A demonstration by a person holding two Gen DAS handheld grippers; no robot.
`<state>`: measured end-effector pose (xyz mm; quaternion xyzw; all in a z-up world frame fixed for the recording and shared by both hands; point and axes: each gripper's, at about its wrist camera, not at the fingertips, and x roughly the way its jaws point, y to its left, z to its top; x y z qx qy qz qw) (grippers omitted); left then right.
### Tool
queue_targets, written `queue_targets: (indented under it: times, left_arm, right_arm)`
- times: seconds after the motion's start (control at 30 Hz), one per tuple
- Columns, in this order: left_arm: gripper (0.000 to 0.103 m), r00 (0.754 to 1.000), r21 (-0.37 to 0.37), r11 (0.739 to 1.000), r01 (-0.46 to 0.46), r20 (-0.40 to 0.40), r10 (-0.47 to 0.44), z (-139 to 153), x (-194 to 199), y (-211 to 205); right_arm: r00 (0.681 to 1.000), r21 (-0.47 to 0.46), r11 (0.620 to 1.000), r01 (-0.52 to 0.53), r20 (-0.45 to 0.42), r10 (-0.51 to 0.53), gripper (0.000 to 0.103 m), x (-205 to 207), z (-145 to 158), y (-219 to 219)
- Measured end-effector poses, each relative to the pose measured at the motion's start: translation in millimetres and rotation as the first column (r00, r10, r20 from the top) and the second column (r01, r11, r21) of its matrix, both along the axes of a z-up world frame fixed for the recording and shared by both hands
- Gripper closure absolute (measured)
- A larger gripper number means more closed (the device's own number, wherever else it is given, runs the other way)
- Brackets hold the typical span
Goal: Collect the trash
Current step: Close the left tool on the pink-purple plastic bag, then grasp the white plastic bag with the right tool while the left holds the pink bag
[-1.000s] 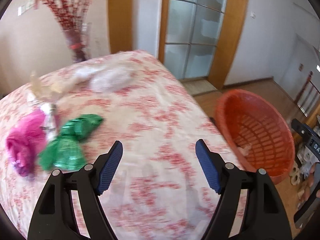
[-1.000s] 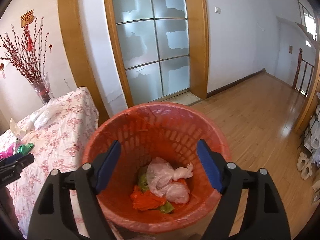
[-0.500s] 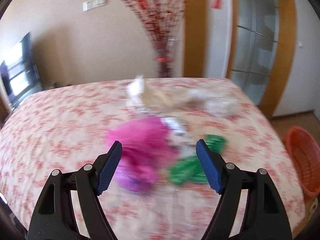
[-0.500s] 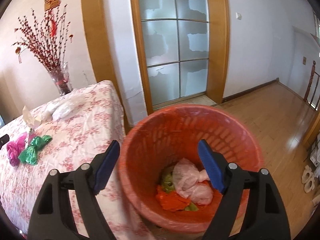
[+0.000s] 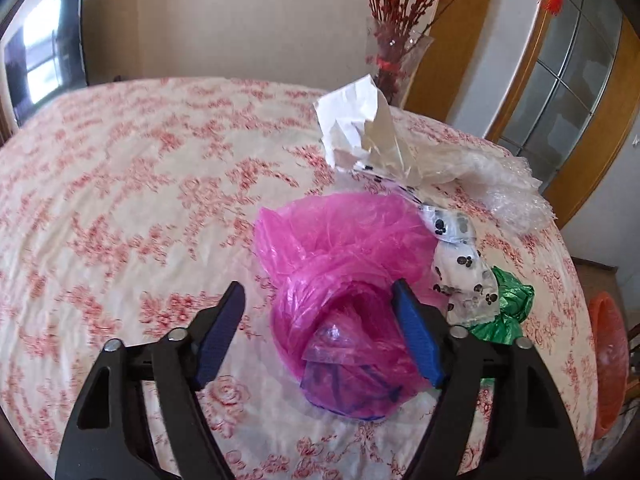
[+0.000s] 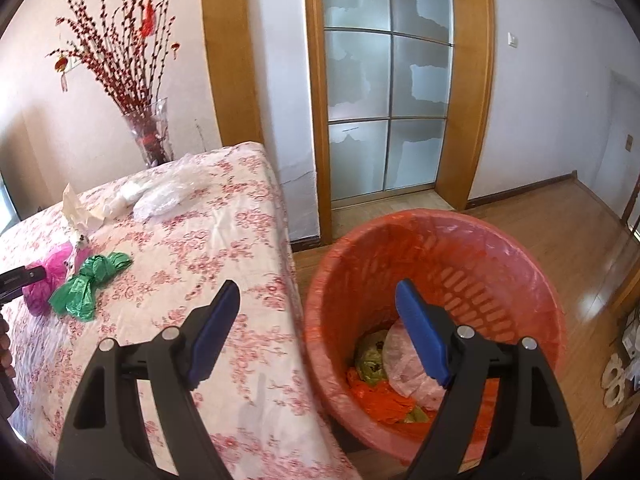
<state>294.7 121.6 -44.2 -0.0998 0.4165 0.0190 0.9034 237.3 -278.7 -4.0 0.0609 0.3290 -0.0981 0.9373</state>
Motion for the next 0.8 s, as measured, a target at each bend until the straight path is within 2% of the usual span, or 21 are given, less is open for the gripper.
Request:
queue_targets:
  times: [0.07, 0.23, 0.4, 0.63, 0.8]
  left_arm:
    - [0.045, 1.0, -0.022, 1.0, 0.019, -0.01, -0.019, -2.7, 1.8, -1.0]
    - [0.059, 0.999, -0.04, 0.998, 0.045, 0.006, -0.045, -0.5, -0.9, -1.5]
    - [0.061, 0.998, -0.017, 0.999, 0.037, 0.045, -0.036, 9.3, -6.9, 13.6]
    - [0.061, 0.993, 0.049, 0.998, -0.03, 0.119, 0.024, 29.1, -21.7, 51.9]
    - [0.061, 0.99, 0.044, 0.997, -0.062, 0.131, 0.056, 33.2, -21.7, 70.9]
  right_arm:
    - [1.0, -0.006, 1.0, -0.012, -0.004, 0.012, 0.024, 3.8, 0.0, 7.0]
    - [0.998, -0.014, 0.998, -0.055, -0.006, 0.055, 0.024, 15.0, 3.2, 29.0]
    - [0.994, -0.016, 0.994, -0.107, -0.001, 0.107, 0.024, 28.9, 8.9, 50.9]
    - [0.985, -0.002, 0.985, -0.175, 0.003, 0.175, 0.024, 55.8, 11.3, 88.2]
    - [0.979, 0.033, 0.979, -0.203, 0.014, 0.203, 0.025, 91.2, 12.0, 114.6]
